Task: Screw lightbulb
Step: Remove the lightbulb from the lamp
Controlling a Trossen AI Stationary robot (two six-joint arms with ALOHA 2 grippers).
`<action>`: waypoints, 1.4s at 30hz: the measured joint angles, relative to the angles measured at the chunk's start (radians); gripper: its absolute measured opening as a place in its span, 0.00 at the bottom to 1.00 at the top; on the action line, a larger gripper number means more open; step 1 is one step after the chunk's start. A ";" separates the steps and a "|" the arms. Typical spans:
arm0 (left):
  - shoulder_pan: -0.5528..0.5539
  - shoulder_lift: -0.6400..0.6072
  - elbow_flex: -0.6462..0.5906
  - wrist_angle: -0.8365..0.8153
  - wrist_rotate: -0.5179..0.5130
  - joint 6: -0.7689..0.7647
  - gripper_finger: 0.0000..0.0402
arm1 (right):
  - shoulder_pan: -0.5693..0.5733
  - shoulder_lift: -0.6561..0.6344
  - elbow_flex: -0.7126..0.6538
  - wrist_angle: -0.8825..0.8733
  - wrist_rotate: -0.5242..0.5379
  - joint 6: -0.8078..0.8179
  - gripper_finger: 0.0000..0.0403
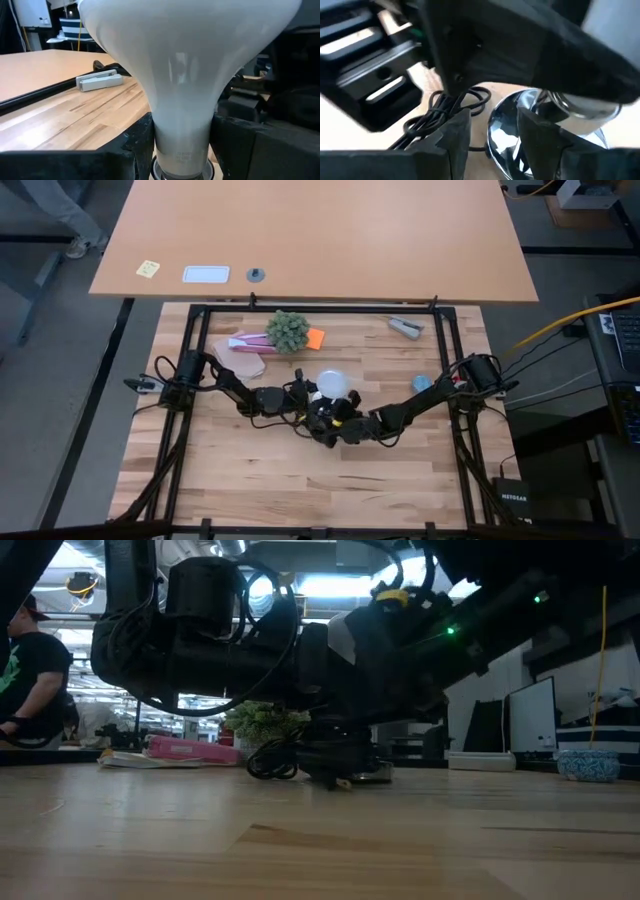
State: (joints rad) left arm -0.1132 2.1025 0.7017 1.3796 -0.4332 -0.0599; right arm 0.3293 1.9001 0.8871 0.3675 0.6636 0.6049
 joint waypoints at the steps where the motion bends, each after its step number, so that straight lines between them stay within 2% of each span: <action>1: 0.000 0.000 0.000 0.000 0.000 0.006 0.38 | 0.003 -0.002 0.002 -0.002 0.003 -0.029 0.41; 5: -0.001 0.000 0.000 0.000 0.004 0.010 0.38 | 0.034 -0.030 0.002 -0.027 0.049 -0.137 0.41; 8: -0.001 0.000 0.000 0.000 0.004 0.010 0.38 | 0.072 -0.075 0.003 -0.117 0.151 -0.181 0.41; 12: -0.001 0.000 0.000 0.000 0.004 0.009 0.38 | 0.119 -0.142 0.003 -0.288 0.309 -0.185 0.41; 15: -0.001 0.000 0.000 0.000 0.004 0.005 0.38 | 0.123 -0.157 0.003 -0.374 0.359 -0.154 0.41; 21: -0.002 0.000 0.000 0.000 0.005 -0.003 0.38 | 0.044 -0.115 0.002 -0.523 0.285 -0.058 0.41; 25: -0.002 0.000 0.000 0.000 0.007 -0.006 0.38 | -0.033 -0.069 0.002 -0.530 0.230 -0.059 0.41; 30: -0.002 0.000 -0.001 0.000 0.008 -0.006 0.38 | -0.105 -0.021 0.002 -0.516 0.087 -0.060 0.41; 34: -0.003 0.000 -0.001 0.000 0.008 -0.005 0.38 | -0.114 -0.001 0.002 -0.477 0.015 -0.061 0.41; 42: -0.003 -0.001 0.000 -0.001 0.014 -0.004 0.38 | -0.039 -0.001 0.001 -0.453 -0.006 0.028 0.41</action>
State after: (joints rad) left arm -0.1165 2.1017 0.7015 1.3787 -0.4194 -0.0639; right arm 0.2902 1.8992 0.8879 -0.0860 0.6581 0.6325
